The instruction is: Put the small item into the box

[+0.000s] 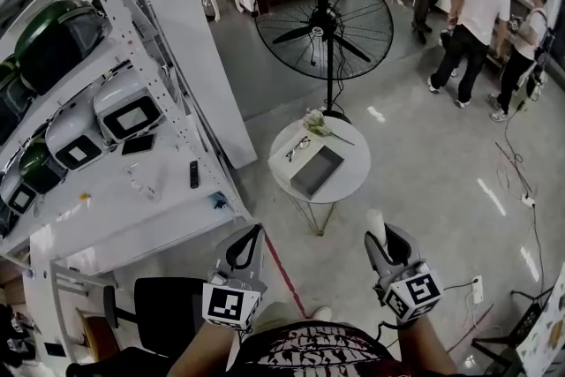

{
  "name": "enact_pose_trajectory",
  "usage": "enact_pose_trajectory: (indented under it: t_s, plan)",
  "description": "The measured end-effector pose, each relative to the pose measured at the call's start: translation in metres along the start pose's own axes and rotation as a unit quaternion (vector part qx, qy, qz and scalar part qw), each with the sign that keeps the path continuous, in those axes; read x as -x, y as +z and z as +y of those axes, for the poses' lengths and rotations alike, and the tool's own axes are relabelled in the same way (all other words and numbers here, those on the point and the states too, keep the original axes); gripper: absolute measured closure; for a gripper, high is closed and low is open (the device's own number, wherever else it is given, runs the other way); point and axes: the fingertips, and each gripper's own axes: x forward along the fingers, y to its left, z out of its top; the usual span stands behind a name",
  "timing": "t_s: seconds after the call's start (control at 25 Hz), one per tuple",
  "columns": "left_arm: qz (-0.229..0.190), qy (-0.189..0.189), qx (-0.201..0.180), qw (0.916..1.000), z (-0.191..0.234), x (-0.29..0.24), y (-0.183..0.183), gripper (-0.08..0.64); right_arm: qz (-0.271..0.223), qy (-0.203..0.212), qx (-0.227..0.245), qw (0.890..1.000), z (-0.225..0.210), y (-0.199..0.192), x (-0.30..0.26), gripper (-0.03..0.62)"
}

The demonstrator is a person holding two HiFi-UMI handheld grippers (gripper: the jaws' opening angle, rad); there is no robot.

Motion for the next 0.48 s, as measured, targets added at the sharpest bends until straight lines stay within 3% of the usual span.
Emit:
enact_pose_trajectory:
  t_s: [0.48]
  plan:
    - [-0.015,-0.028,0.009,0.9994,0.007,-0.025,-0.002,0.560,0.013,-0.011,-0.002,1.000,-0.004,-0.002,-0.015,0.431]
